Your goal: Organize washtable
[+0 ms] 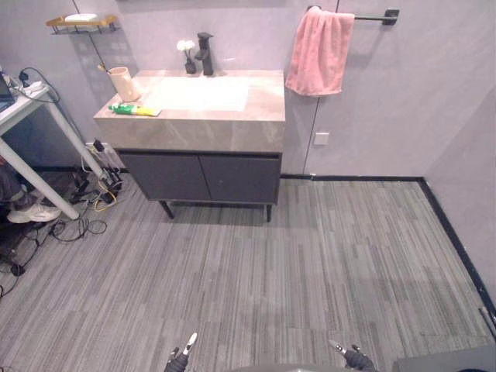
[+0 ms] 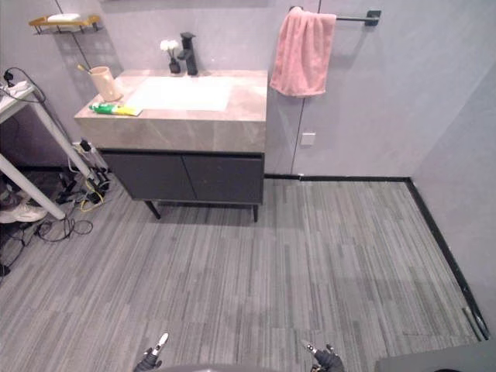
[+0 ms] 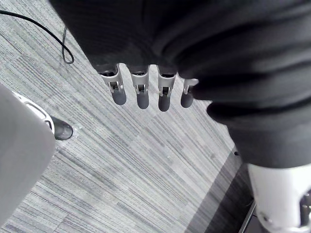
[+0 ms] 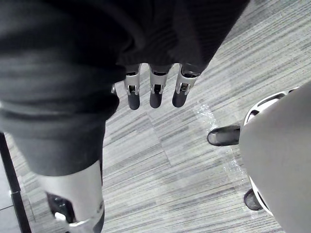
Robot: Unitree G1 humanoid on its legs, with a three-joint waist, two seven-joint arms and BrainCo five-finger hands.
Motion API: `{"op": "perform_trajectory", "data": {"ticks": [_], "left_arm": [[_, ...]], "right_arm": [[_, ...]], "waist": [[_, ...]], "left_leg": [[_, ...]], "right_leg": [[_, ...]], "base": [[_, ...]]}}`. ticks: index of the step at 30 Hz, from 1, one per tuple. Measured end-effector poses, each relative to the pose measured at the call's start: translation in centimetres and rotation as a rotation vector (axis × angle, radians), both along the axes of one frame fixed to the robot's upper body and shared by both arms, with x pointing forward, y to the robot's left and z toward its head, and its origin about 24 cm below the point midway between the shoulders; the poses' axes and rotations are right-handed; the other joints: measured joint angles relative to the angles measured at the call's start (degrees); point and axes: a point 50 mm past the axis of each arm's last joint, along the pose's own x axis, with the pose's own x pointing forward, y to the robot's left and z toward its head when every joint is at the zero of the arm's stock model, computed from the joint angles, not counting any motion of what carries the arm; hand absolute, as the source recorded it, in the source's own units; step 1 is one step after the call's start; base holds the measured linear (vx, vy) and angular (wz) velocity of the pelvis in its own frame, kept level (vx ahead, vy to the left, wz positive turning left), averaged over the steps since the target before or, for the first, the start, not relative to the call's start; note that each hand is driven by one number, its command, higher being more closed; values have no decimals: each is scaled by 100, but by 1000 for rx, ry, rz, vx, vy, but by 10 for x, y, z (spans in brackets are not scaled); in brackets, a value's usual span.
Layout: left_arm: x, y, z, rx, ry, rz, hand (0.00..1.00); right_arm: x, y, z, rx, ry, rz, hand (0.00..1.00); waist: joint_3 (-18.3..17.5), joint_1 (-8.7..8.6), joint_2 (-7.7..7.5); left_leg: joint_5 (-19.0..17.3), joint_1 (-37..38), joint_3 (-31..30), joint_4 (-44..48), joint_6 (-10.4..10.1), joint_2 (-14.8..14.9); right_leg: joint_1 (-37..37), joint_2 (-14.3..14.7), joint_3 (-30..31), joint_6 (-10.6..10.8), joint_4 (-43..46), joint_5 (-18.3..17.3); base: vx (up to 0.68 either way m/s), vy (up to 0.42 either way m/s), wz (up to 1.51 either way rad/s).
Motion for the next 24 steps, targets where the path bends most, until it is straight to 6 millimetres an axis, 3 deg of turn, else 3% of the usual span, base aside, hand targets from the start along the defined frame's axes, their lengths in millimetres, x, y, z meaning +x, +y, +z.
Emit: {"op": "perform_trajectory", "data": {"ticks": [24], "left_arm": [[-1,0,0,-1,4,0,0]], "right_arm": [[0,0,0,0,1,-2,0]], "waist": [[2,-64,-3]], "left_leg": [[-1,27,19,-4,0,8]], "right_leg": [[61,34,33,-17,-117,59]], "base": [[-2,-7,0]]}}
